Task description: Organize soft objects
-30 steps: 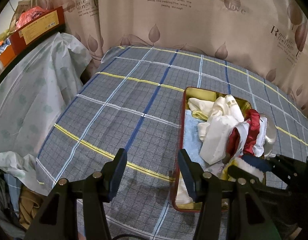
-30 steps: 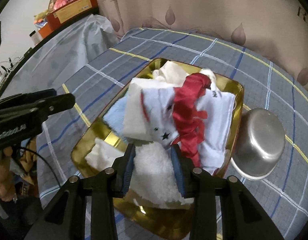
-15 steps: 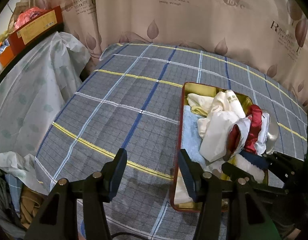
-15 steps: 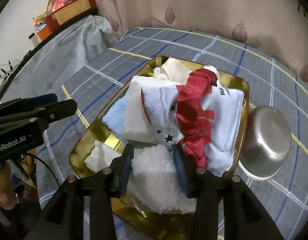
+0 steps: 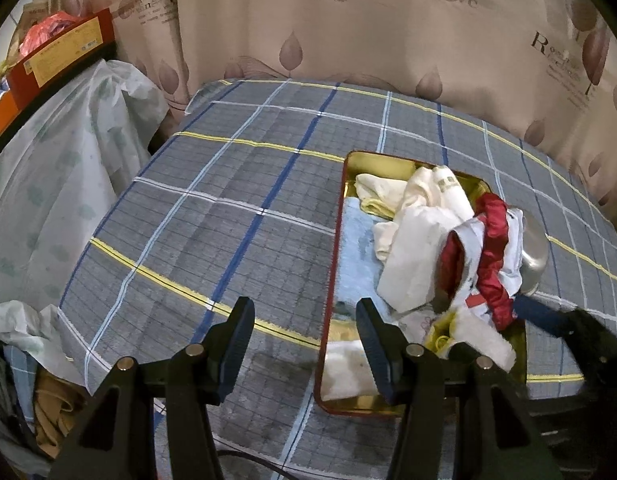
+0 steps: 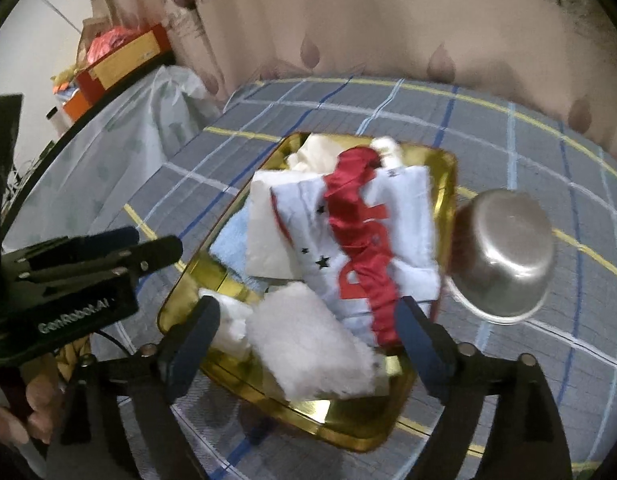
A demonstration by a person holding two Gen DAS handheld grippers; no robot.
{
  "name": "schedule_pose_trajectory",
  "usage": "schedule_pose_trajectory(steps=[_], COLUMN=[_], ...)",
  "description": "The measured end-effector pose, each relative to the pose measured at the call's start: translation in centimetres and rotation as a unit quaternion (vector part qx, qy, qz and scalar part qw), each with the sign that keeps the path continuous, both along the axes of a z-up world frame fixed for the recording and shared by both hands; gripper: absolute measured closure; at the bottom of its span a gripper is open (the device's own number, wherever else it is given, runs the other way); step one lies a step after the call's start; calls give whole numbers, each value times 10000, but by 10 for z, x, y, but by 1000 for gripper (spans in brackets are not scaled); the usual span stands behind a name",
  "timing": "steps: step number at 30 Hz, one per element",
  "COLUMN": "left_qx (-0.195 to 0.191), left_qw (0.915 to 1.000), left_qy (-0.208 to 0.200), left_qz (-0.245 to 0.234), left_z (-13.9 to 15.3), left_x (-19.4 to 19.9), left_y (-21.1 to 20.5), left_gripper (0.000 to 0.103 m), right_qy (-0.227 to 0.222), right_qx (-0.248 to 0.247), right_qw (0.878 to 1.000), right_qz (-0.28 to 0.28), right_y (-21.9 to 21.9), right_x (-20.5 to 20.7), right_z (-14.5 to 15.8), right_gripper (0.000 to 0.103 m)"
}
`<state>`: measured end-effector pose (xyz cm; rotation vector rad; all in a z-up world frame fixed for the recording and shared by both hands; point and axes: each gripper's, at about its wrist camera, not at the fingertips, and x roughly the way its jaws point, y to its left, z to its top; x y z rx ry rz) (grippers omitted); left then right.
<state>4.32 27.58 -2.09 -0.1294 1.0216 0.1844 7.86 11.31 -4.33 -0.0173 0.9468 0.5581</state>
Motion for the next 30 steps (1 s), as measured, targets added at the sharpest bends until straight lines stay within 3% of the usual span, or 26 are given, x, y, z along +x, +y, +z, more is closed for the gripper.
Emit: schedule_pose_trajectory(steps=[4,14,30], left_qx=[62,48,185], left_qw=[10000,9999,9994], left_qy=[-15,-87,-105], left_qz=[-45,-123,-274], left_z=[0,1,0], left_x=[-2,-5,-6], left_y=[-4,-15,-30], left_gripper=[49,49,49], right_qy=[-78,-213,-175], right_qx=[-74,-151,-163], right_qw=[9996,9966,9971], right_qz=[-280,-781,-727], right_y=[-14,-41,-37], right_x=[-6,-16,-24], right_z=[9,11,3], right_gripper=[7,3,3])
